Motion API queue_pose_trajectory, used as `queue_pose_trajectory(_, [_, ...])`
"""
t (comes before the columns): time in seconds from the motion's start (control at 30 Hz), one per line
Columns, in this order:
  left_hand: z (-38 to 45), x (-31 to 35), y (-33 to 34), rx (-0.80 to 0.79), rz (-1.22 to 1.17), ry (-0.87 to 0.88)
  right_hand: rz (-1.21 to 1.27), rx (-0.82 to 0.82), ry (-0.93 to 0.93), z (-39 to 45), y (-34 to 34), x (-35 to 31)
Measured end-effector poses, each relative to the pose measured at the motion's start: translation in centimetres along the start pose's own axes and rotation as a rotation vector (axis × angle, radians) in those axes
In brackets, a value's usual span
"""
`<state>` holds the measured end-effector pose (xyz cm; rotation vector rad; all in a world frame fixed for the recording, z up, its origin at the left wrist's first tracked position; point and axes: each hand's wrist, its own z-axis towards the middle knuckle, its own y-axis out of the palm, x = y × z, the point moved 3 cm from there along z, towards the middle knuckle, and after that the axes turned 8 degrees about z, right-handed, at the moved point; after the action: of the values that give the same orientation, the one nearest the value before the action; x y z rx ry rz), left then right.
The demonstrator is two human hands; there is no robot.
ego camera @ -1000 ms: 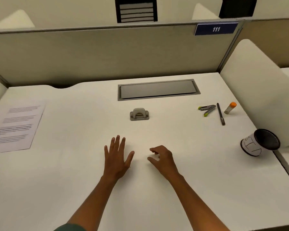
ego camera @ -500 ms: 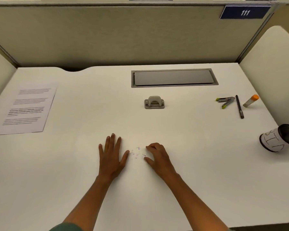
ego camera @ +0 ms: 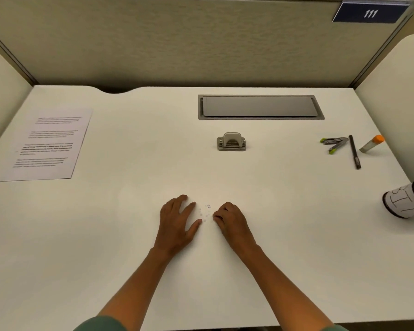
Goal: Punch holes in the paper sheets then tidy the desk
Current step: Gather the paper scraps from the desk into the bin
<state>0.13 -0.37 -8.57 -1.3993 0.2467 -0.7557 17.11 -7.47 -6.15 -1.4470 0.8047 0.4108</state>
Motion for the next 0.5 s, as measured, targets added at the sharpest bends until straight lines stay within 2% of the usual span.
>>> queue_pose_trajectory(0.27, [0.6,1.3,0.2,-0.096,-0.180,-0.013,0.043,0.039,0.056,-0.4,-1.0,1.7])
queue_pose_trajectory(0.37, [0.9,1.1,0.1,-0.103,-0.207,-0.013,-0.050,0.077,0.055,-1.0,-1.7,3.2])
queue_pose_trajectory(0.5, [1.2,0.8,0.0,-0.092,-0.226,-0.025,-0.011,0.055,0.050,-1.1,-1.5,3.6])
